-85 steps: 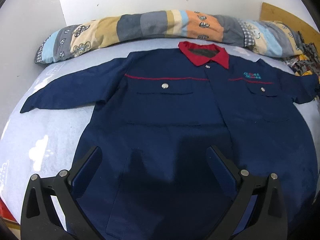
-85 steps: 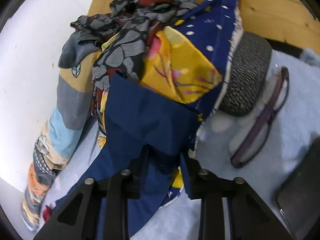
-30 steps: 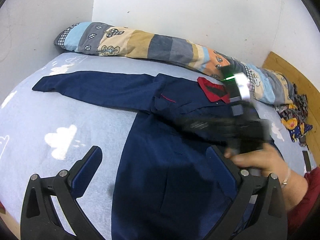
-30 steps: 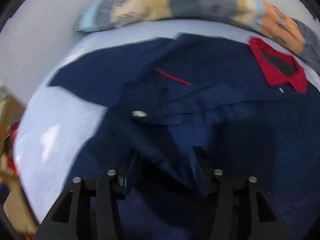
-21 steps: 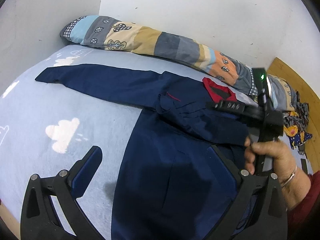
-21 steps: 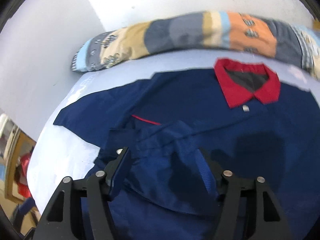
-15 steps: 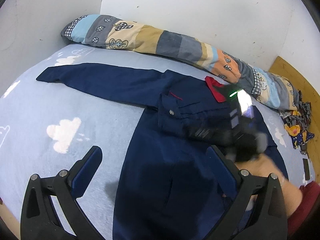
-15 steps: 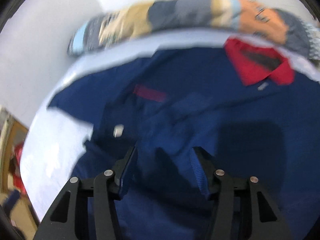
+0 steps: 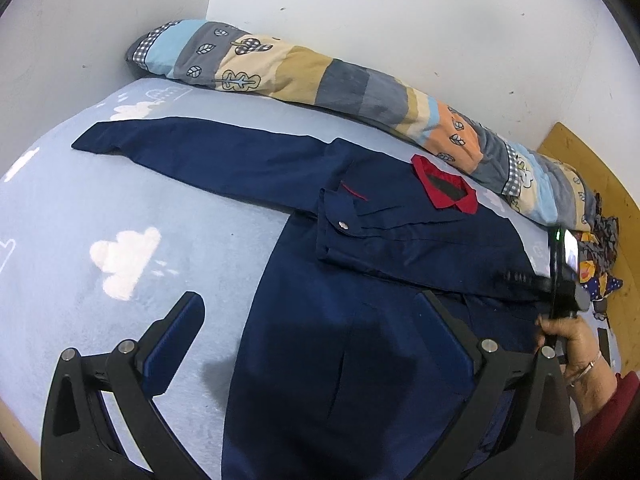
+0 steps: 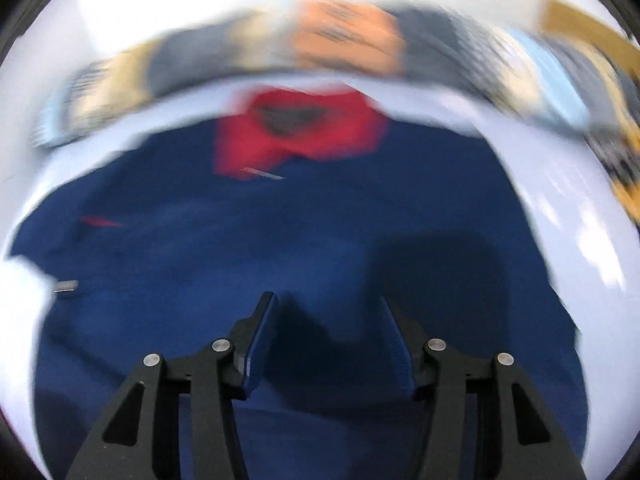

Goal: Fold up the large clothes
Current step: 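Carry the held sleeve across the jacket chest and open the right tool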

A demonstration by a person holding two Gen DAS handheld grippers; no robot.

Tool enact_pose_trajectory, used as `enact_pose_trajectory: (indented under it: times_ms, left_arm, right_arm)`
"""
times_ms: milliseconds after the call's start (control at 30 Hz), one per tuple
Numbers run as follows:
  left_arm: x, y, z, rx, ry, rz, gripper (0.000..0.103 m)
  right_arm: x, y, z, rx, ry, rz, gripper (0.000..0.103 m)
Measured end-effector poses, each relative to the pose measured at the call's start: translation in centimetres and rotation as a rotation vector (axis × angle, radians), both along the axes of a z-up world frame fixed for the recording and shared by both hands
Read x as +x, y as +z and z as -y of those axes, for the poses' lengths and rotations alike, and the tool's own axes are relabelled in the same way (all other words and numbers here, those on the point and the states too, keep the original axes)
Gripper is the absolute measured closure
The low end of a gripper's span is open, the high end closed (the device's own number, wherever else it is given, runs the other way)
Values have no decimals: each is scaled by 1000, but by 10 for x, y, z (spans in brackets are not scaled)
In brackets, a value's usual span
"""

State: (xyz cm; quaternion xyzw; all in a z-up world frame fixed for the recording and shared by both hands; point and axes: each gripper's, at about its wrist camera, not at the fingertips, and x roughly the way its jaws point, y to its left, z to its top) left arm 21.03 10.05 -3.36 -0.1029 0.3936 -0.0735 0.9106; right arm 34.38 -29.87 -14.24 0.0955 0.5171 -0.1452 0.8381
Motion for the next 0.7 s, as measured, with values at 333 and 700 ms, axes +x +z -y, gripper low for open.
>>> enact_pose_trajectory:
  times_ms: [333,700]
  left_arm:
    - [2,-6,7,23,2,-26,0]
    - [6,-20,23,86,9,-64,0]
  right_arm:
    - [-94,54,7,118,169,81,26]
    - [-127,24,-12,91,208,-32,33]
